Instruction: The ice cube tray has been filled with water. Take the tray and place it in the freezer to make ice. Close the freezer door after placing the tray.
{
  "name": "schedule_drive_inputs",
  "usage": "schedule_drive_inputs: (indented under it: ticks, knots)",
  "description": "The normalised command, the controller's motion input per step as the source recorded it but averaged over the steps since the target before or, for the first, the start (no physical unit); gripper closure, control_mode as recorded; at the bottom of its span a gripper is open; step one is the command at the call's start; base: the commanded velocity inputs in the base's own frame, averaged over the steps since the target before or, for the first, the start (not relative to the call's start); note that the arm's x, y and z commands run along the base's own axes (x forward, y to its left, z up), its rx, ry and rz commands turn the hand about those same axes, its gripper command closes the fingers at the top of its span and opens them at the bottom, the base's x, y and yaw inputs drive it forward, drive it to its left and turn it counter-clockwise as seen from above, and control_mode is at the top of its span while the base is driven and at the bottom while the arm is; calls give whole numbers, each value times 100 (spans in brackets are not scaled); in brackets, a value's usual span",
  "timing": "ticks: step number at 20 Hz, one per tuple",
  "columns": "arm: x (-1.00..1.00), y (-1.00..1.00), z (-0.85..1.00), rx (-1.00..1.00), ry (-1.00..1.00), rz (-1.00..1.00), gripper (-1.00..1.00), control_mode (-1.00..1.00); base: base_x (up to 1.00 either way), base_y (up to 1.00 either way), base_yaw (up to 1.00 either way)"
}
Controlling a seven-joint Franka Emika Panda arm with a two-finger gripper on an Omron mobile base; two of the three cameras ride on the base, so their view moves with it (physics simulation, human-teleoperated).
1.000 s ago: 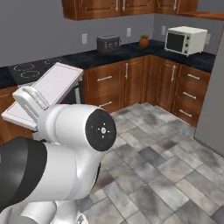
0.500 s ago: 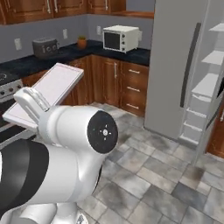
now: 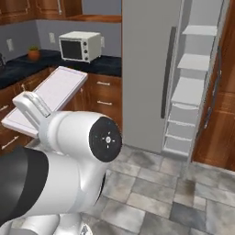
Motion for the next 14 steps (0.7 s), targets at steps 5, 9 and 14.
schedule_drive_inputs:
  ticks: [5, 9, 14]
  knots:
    - [0, 0, 0, 0, 0, 0, 100, 100, 100, 43, -26]
    - [0, 0, 0, 0, 0, 0, 100, 100, 100, -25, -22]
    - [0, 0, 0, 0, 0, 0, 100, 100, 100, -26, -21]
